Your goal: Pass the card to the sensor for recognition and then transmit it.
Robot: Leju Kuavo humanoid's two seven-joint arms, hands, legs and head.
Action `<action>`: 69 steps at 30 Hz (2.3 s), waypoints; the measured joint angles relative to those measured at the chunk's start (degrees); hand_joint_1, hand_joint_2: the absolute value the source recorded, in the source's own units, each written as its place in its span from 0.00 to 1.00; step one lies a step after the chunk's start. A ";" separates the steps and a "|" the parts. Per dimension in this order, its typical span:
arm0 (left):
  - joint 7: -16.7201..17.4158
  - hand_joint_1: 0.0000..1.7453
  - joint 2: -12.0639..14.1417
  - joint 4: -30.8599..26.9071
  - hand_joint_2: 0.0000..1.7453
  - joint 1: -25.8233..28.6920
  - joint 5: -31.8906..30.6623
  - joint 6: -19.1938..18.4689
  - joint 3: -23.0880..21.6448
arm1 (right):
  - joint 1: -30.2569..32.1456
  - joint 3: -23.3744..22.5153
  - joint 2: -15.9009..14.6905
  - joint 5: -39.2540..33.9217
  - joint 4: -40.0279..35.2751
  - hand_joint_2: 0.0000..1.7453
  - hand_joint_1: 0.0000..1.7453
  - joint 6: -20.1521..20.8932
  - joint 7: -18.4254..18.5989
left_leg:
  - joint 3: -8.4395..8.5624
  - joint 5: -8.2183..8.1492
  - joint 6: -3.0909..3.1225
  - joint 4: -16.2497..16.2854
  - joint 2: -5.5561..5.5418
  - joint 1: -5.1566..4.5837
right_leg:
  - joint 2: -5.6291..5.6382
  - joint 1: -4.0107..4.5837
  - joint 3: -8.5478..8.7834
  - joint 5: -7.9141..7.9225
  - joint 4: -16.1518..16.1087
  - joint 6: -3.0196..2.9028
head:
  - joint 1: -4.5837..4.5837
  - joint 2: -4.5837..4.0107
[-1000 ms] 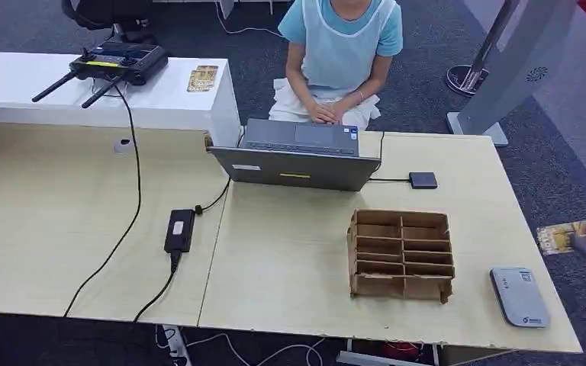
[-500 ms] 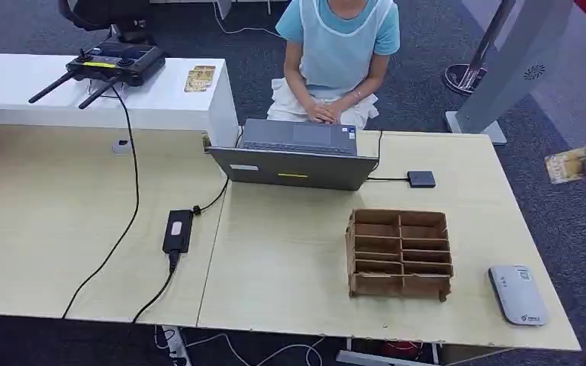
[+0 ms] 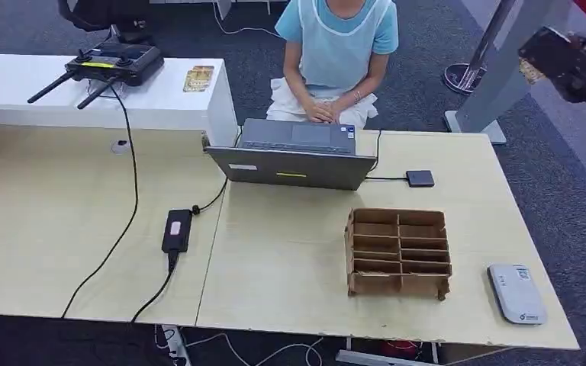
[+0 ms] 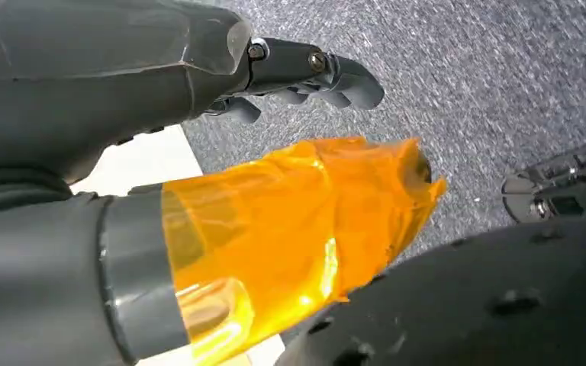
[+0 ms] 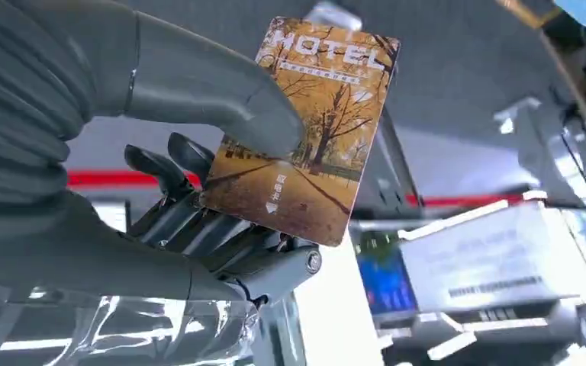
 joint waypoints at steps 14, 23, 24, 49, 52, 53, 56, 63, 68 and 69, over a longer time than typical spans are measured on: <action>0.15 0.00 0.37 0.00 0.00 -0.38 0.00 -0.41 -3.41 | -7.00 7.91 14.44 13.49 7.91 1.00 1.00 -3.04 2.73 | -0.13 0.08 -0.01 0.01 -0.20 0.02 | -0.21 -0.01 -0.05 0.02 0.04 -0.02 | 0.02 0.00; 0.07 0.00 0.46 0.00 0.00 -0.47 0.26 -0.63 -4.67 | -7.27 8.39 20.12 17.69 11.51 1.00 1.00 -3.38 3.19 | -0.12 0.08 -0.02 0.02 -0.19 0.01 | -0.19 0.01 -0.10 0.05 0.03 -0.05 | 0.02 0.00; 0.07 0.00 0.46 0.00 0.00 -0.47 0.26 -0.63 -4.72 | -7.28 8.47 20.60 18.28 11.82 1.00 1.00 -3.34 3.28 | -0.13 0.09 -0.02 0.02 -0.19 0.01 | -0.20 0.01 -0.09 0.05 0.04 -0.05 | 0.00 0.00; -0.13 0.00 0.59 0.00 0.00 -0.56 0.87 -0.83 -6.21 | -7.80 11.23 26.90 23.40 16.19 1.00 1.00 -1.59 4.02 | -0.13 0.11 -0.05 0.02 -0.19 0.01 | -0.19 0.02 -0.11 0.06 0.04 -0.06 | 0.00 0.02; -0.26 0.00 0.59 0.00 0.00 -0.56 1.09 -0.85 -6.27 | -7.80 11.23 26.97 23.71 16.22 1.00 1.00 -1.44 4.02 | -0.13 0.11 -0.05 0.02 -0.19 0.02 | -0.19 0.02 -0.11 0.06 0.04 -0.06 | 0.02 0.00; -0.26 0.00 0.59 0.00 0.00 -0.56 1.11 -0.85 -6.27 | -7.81 11.23 26.99 23.99 16.26 1.00 1.00 -1.44 4.02 | -0.13 0.11 -0.05 0.02 -0.19 0.02 | -0.19 0.02 -0.11 0.05 0.04 -0.06 | 0.00 0.00; -0.28 0.00 0.59 0.00 0.00 -0.56 1.18 -0.85 -6.29 | -7.81 11.23 27.03 24.08 16.30 1.00 0.92 -1.44 4.02 | -0.14 0.11 -0.05 0.02 -0.19 0.02 | -0.19 0.02 -0.11 0.05 0.04 -0.06 | 0.02 0.00; -0.28 0.00 0.59 0.00 0.00 -0.56 1.20 -0.87 -6.31 | -7.83 11.21 27.07 24.27 16.41 1.00 0.00 -1.61 4.06 | -0.14 0.11 -0.05 0.02 -0.19 0.02 | -0.19 0.02 -0.11 0.05 0.04 -0.06 | 0.02 0.00; -0.28 0.00 0.55 0.00 0.00 -0.57 1.46 -0.85 -6.93 | -7.61 10.82 27.07 25.17 16.04 1.00 0.00 -3.82 5.09 | -0.13 0.11 -0.05 0.03 -0.19 0.01 | -0.19 0.01 -0.12 0.06 0.04 -0.06 | 0.00 0.00; -0.31 0.00 0.55 0.00 0.00 -0.57 1.53 -0.85 -7.12 | -7.45 10.48 27.07 25.17 15.80 1.00 0.00 -4.44 5.09 | -0.13 0.11 -0.05 0.03 -0.19 0.01 | -0.19 0.01 -0.12 0.06 0.03 -0.06 | 0.00 0.00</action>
